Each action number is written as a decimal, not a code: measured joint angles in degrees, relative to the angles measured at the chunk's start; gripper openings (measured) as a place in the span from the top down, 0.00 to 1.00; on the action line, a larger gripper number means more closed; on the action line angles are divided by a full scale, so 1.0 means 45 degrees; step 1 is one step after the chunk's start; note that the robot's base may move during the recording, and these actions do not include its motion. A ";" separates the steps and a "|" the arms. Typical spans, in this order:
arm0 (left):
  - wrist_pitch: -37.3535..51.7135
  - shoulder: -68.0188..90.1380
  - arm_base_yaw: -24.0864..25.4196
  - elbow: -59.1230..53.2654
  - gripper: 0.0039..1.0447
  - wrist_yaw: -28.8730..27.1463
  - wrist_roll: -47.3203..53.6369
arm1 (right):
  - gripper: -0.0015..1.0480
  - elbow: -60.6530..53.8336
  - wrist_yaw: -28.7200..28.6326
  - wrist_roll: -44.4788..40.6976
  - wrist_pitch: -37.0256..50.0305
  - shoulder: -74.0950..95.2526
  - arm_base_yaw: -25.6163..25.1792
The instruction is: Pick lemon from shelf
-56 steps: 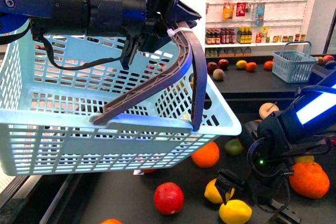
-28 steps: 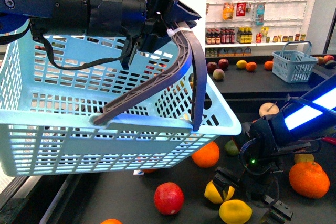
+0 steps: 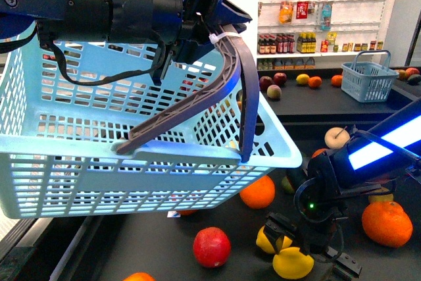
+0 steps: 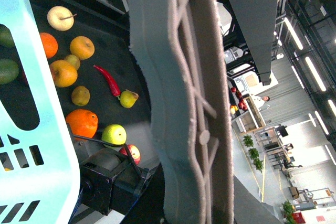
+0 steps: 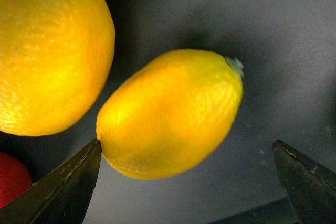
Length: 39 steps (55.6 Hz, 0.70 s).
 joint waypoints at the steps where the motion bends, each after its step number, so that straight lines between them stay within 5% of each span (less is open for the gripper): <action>1: 0.0000 0.0000 0.0000 0.0000 0.92 0.0000 -0.0005 | 0.07 0.0112 0.0053 0.0000 -0.0044 0.0058 0.0000; 30: 0.0000 0.0000 0.0000 0.0000 0.92 0.0000 -0.0005 | 0.07 0.0869 0.0563 -0.0189 -0.0321 0.1059 -0.0044; 39: 0.0000 0.0000 0.0005 0.0000 0.92 -0.0005 0.0005 | 0.25 0.0787 0.0466 -0.0228 -0.0238 0.1059 0.0005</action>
